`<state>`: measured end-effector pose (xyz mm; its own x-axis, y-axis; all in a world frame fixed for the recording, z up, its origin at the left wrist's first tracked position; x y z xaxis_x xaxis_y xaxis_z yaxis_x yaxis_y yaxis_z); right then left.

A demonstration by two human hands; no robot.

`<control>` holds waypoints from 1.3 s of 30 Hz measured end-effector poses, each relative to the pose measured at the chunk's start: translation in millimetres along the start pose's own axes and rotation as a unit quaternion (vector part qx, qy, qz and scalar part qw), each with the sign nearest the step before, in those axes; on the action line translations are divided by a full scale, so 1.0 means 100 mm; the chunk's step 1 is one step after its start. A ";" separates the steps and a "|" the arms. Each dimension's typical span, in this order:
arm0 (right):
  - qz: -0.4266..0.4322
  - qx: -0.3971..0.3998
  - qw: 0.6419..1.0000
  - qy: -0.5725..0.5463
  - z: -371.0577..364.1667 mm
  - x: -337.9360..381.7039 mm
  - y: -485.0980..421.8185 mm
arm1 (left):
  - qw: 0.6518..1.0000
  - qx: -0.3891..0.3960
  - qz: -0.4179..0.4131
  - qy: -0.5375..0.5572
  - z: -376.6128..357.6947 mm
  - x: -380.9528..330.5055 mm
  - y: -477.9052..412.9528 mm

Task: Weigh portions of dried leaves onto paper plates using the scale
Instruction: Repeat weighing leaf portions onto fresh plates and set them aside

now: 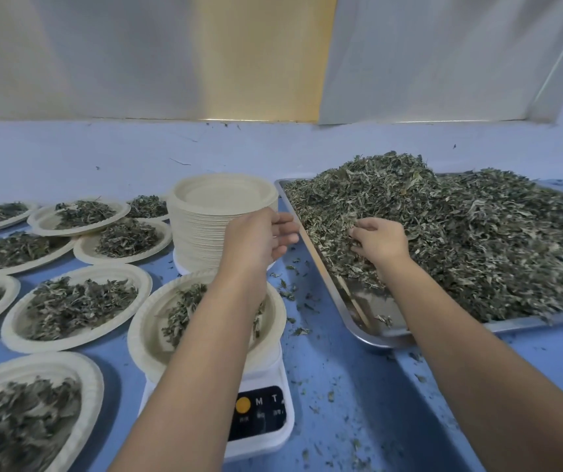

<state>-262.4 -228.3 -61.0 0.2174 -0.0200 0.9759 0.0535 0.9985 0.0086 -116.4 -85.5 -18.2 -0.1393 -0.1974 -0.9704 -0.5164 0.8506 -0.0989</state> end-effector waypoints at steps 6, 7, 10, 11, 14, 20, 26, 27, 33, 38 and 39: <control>0.013 0.127 0.972 -0.195 -0.08 0.45 0.47 | 0.992 -0.037 0.081 0.090 0.09 0.08 -0.01; 0.019 0.159 0.961 -0.224 -0.10 0.54 0.57 | 0.990 -0.039 0.088 0.102 0.11 0.06 0.00; 0.025 0.261 0.930 -0.259 -0.20 0.77 0.85 | 0.983 -0.033 0.105 0.146 0.21 0.00 0.01; 0.022 0.292 0.922 -0.252 -0.25 0.82 0.93 | 0.979 -0.030 0.110 0.167 0.25 -0.02 0.02; 0.029 0.372 0.909 -0.186 -0.41 0.89 1.10 | 0.967 -0.032 0.113 0.228 0.40 -0.09 0.05; 0.069 0.428 0.900 -0.036 -0.72 0.87 1.28 | 0.959 -0.047 0.089 0.264 0.73 -0.17 0.10; 0.121 0.403 0.900 0.110 -0.87 0.84 1.42 | 0.974 -0.076 0.069 0.201 0.90 -0.15 0.06; 0.121 0.399 0.902 0.112 -0.90 0.83 1.44 | 0.978 -0.075 0.068 0.185 0.90 -0.15 0.06; 0.234 0.315 0.900 0.192 -1.02 0.78 1.53 | 0.989 -0.143 -0.027 0.024 0.78 -0.08 0.05; 0.242 0.291 0.913 0.155 -1.02 0.80 1.54 | 0.973 -0.196 -0.118 -0.036 0.83 -0.05 0.07; 0.230 0.299 0.917 0.133 -1.01 0.81 1.54 | 0.972 -0.200 -0.120 -0.026 0.85 -0.06 0.06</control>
<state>-137.9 -81.2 -3.1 0.3167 0.4783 0.8191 -0.6297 0.7518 -0.1955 -47.3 -37.9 -32.1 0.0631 -0.3339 -0.9405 -0.8172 0.5236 -0.2408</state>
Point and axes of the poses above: each hand's wrist, its own y-axis away from the middle knuckle, its own z-axis out of the back of the hand, x = y × z, the point moved 2 cm from there along -y, towards the middle knuckle, and after that the axes turned 8 degrees about -z, right-handed, at the moved point
